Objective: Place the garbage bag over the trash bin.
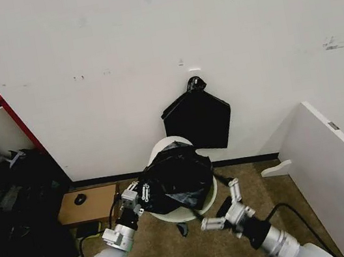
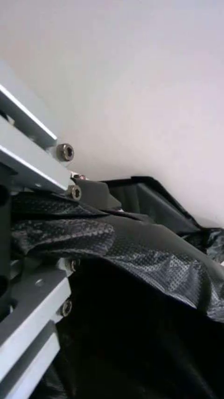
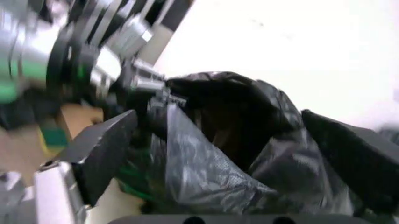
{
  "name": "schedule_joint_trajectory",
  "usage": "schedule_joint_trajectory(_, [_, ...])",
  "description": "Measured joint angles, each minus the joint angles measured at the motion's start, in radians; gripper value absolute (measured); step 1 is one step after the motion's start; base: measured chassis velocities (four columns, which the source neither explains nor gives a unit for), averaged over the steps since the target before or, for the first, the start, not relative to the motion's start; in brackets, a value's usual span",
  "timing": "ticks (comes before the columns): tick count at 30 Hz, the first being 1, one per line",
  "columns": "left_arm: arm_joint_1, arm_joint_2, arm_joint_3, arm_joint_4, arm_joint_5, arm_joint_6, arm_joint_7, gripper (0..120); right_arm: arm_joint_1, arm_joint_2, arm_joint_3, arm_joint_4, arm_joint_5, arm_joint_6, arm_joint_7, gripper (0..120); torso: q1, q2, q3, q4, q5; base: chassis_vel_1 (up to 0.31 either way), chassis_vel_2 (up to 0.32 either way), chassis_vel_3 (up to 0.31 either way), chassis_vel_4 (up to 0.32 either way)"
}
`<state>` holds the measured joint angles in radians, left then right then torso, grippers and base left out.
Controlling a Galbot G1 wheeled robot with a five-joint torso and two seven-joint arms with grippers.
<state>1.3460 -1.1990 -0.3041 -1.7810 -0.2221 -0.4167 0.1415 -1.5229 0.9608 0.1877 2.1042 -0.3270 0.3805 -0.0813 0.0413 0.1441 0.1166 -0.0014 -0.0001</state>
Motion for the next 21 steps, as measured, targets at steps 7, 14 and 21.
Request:
schedule_joint_trajectory(7, [-0.009, 0.000, 0.017, 0.013, 0.012, 0.002, -0.006, 0, 0.009, 0.020, -0.011, 0.009, -0.152, -0.062, -0.021, 77, 0.000, 0.000, 0.000, 0.0000, -0.0004, 0.000, 0.000, 0.000, 0.000])
schedule_joint_trajectory(14, [-0.025, -0.001, 0.034, 0.028, 0.015, 0.006, -0.008, 0, 0.020, 0.027, -0.002, 0.025, -0.234, -0.154, -0.111, 52, 0.000, 0.000, 0.000, 0.0000, -0.0004, 0.000, 0.000, 0.000, 0.000])
schedule_joint_trajectory(21, [-0.032, 0.003, 0.037, 0.039, 0.016, 0.007, -0.010, 0, 0.024, 0.023, -0.002, 0.028, -0.240, -0.194, -0.113, 26, 0.000, 0.000, 0.000, 0.0000, -0.0004, 0.000, 0.000, 0.000, 0.000])
